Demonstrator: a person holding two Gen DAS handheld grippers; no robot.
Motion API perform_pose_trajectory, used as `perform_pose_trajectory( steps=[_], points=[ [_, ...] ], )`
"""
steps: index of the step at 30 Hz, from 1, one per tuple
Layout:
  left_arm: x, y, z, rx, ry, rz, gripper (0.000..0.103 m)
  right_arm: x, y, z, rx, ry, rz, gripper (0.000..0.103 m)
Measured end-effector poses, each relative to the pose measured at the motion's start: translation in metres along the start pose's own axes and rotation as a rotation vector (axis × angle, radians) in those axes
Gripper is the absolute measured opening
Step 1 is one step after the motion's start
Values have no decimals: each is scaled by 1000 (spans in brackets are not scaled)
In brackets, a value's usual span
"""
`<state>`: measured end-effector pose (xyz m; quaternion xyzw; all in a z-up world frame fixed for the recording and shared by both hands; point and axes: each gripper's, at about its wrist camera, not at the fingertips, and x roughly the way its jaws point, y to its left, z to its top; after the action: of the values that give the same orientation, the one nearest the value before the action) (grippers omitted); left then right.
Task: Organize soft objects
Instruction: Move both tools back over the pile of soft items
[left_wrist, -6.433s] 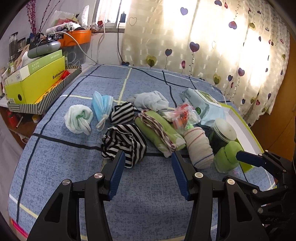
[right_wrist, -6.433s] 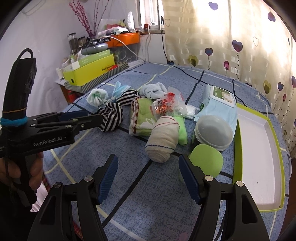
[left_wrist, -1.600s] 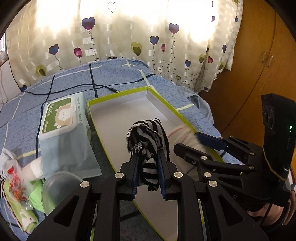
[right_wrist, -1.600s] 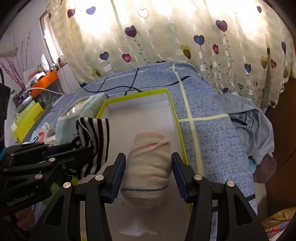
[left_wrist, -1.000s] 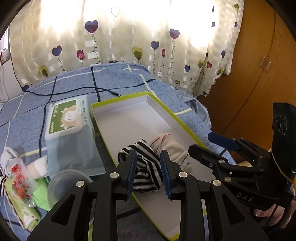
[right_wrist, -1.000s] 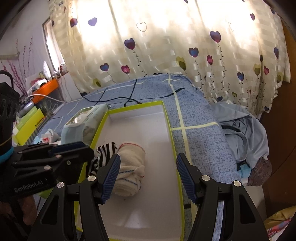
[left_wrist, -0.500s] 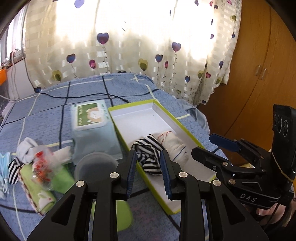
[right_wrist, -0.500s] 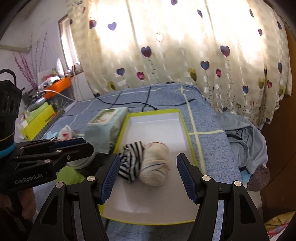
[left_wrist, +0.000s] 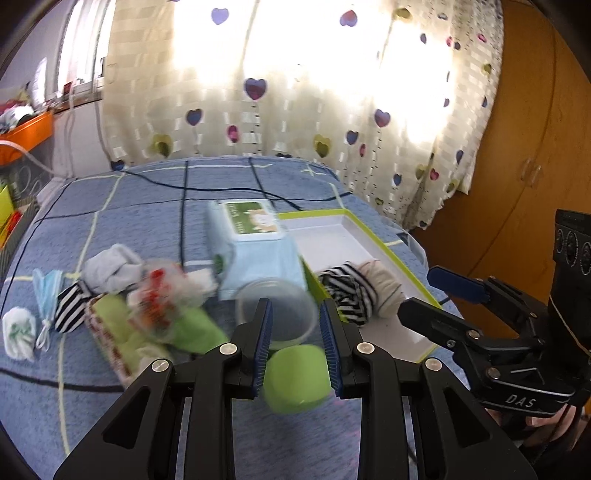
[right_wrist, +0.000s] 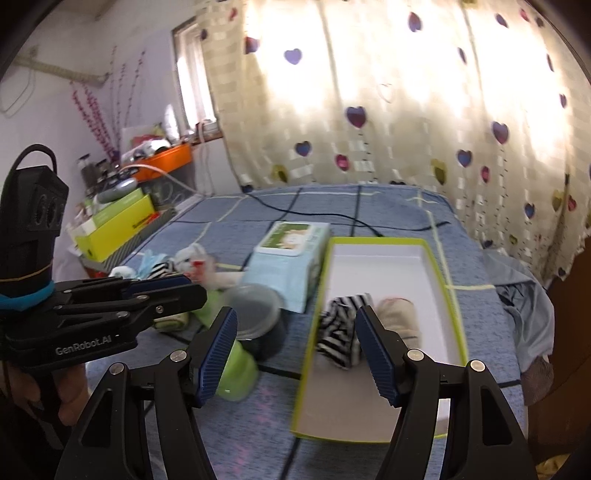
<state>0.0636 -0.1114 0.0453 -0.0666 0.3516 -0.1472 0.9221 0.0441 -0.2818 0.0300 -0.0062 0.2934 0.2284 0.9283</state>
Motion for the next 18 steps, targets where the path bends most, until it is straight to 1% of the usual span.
perform_pose_trajectory(
  steps=[10,18],
  points=[
    [-20,51,-20,-95,-6,42,28,16,41,6,-61,31,46,67],
    [-27,82,-29,-159,-7,69,28,26,61,12,-101,43,68,67]
  ],
)
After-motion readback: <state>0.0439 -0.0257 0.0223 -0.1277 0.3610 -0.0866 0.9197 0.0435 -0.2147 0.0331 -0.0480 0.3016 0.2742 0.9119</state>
